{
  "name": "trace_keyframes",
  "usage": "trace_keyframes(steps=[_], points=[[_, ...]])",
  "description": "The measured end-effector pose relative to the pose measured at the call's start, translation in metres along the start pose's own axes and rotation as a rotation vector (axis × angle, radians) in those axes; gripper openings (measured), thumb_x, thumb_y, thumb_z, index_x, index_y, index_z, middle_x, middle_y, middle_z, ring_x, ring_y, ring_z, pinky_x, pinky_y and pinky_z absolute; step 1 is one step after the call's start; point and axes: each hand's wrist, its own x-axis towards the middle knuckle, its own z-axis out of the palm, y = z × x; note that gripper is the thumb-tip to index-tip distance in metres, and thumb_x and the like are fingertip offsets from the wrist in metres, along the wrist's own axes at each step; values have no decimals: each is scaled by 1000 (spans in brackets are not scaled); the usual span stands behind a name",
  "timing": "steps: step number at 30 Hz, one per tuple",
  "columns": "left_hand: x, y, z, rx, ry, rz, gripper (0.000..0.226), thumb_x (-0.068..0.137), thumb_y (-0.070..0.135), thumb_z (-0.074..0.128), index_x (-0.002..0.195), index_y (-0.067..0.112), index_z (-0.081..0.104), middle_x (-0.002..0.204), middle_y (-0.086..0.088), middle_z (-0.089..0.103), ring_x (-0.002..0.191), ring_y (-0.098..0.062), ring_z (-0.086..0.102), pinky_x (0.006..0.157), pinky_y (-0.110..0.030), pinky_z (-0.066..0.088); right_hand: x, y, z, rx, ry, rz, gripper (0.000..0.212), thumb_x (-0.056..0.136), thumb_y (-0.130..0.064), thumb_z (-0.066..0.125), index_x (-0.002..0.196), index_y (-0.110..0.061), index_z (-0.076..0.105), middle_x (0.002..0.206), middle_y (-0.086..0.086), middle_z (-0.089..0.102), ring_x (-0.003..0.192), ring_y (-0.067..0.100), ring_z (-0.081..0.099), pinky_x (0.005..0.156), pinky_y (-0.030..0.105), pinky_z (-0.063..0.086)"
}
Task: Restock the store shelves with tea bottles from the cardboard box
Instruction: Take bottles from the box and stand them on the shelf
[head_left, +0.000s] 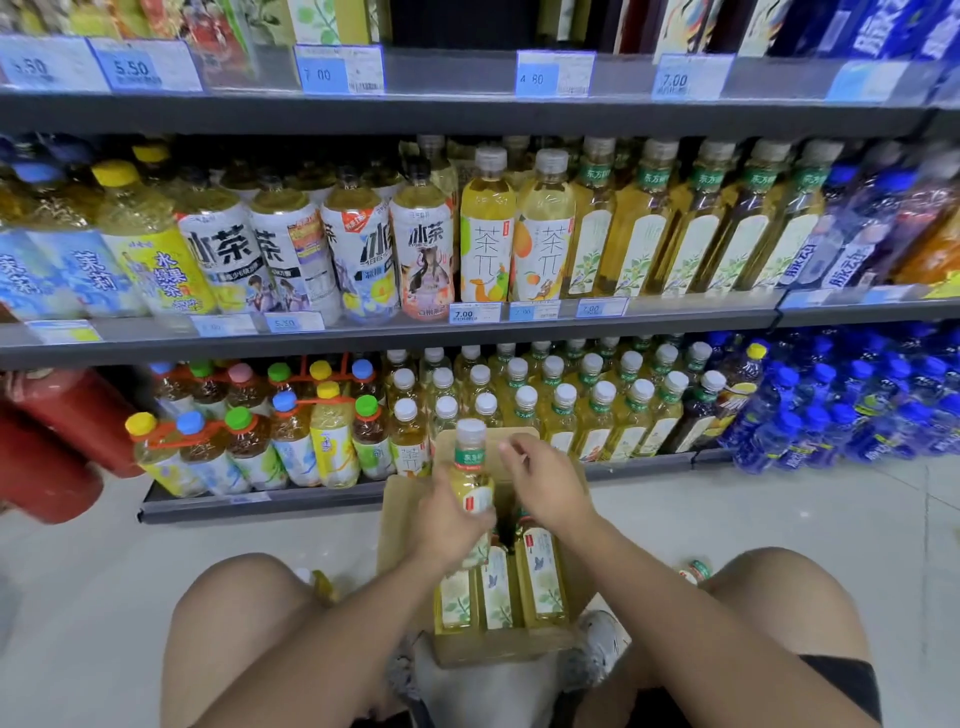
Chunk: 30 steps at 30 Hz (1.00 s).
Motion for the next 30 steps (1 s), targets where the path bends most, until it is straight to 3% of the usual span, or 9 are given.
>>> trace_keyframes(steps=[2, 5, 7, 9, 13, 15, 20, 24, 30], points=[[11, -3, -18, 15, 29, 29, 79, 71, 37, 85, 132, 23, 37, 94, 8, 68, 73, -5, 64, 57, -24, 49, 6, 16, 3, -115, 29, 100, 27, 100, -36, 47, 96, -16, 63, 90, -1, 68, 84, 20, 67, 70, 33, 52], [23, -11, -34, -15, 43, 46, 82, 64, 41, 85, 131, 23, 41, 95, 10, 68, 80, -7, 66, 70, -31, 57, 8, 40, 33, -305, -208, 308, 28, 98, -32, 48, 112, -11, 59, 103, 10, 69, 95, 28, 68, 80, 35, 56], [27, -17, -38, -49, 18, 38, 80, 65, 36, 87, 129, 25, 41, 96, 10, 67, 81, -3, 66, 66, -24, 53, 7, 54, 60, -365, -327, 411, 31, 96, -33, 48, 118, -13, 55, 111, 10, 68, 101, 28, 66, 86, 36, 55], [29, -22, -39, -54, 8, 42, 80, 66, 36, 88, 128, 28, 38, 97, 10, 66, 83, -1, 64, 66, -20, 50, 5, 61, 82, -341, -345, 501, 35, 95, -31, 50, 126, -15, 47, 120, 10, 63, 110, 28, 62, 92, 37, 51], [36, -34, -39, -44, 1, 52, 79, 66, 43, 87, 125, 34, 36, 103, 13, 66, 87, -3, 65, 75, -29, 58, 7, 58, 108, -505, -329, 567, 55, 97, -20, 42, 147, -12, 21, 140, 17, 50, 129, 33, 44, 107, 44, 32], [40, -40, -38, -52, -9, 50, 77, 65, 45, 86, 123, 36, 37, 104, 13, 66, 88, -4, 66, 77, -32, 59, 9, 53, 115, -568, -334, 599, 59, 97, -21, 41, 150, -13, 18, 143, 15, 49, 133, 34, 37, 109, 45, 28], [45, -44, -43, -51, -35, 61, 80, 66, 48, 87, 127, 35, 37, 107, 14, 64, 92, -3, 64, 79, -28, 56, 9, 44, 124, -582, -320, 639, 51, 94, -36, 50, 137, -10, 49, 135, 9, 52, 125, 29, 42, 102, 43, 35], [38, -31, -58, -48, -19, 97, 81, 68, 39, 89, 130, 31, 38, 105, 14, 64, 92, -3, 63, 80, -27, 53, 6, 32, 102, -331, -256, 588, 51, 93, -43, 59, 131, -10, 53, 128, 10, 48, 112, 30, 59, 90, 39, 49], [9, 13, -84, -102, 28, 160, 70, 75, 26, 86, 124, 28, 36, 94, 18, 62, 81, 9, 58, 61, -9, 42, -11, 1, 42, -216, -71, 305, 41, 96, -39, 56, 122, -8, 53, 129, 10, 46, 104, 30, 63, 88, 38, 50]])
